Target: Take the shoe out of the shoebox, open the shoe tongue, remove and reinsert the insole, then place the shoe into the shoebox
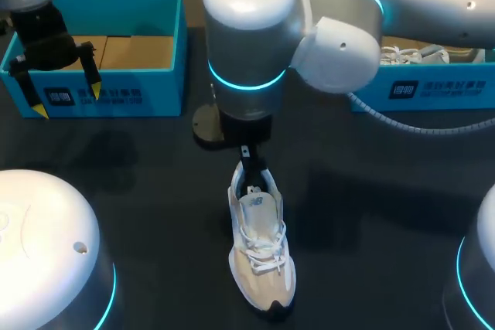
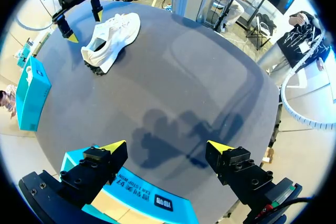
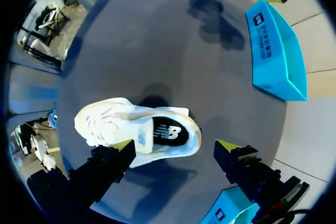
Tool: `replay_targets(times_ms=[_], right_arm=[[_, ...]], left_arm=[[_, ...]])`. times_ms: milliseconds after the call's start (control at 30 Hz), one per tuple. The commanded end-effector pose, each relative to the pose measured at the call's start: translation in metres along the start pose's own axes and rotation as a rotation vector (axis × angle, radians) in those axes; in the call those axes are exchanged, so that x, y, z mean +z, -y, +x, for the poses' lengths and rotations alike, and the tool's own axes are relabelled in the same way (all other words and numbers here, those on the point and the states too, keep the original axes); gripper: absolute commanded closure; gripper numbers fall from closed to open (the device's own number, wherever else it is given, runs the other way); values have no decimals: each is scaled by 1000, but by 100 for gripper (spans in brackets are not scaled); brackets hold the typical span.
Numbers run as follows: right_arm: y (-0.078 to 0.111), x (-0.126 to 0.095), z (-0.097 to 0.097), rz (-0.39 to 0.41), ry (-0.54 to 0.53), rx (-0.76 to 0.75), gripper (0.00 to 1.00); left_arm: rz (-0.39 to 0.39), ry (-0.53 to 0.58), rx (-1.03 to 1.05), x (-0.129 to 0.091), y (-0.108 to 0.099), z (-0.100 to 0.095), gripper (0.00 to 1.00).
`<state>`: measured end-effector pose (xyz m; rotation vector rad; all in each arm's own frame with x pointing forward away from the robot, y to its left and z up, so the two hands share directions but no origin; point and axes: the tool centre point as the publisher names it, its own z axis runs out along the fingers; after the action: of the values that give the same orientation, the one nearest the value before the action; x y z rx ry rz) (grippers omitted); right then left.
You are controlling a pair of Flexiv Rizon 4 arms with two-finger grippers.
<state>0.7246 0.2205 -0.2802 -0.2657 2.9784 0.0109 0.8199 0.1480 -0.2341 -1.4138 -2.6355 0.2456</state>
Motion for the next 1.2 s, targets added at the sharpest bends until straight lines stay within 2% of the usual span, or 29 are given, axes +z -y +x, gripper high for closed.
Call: replay_targets(times_ms=[33,367,700,1200], right_arm=[[-1,15,-13,-1,-17,-9,0],[8,44,-28,-27,-47,-20,0],[15,71,-31,-57,-42,16,0],[14,95,-38,-26,-36,50,0]], left_arm=[[-4,0,1,0,1,1,0],[-4,0,1,0,1,1,0],[-4,0,1,0,1,1,0],[-4,0,1,0,1,1,0]])
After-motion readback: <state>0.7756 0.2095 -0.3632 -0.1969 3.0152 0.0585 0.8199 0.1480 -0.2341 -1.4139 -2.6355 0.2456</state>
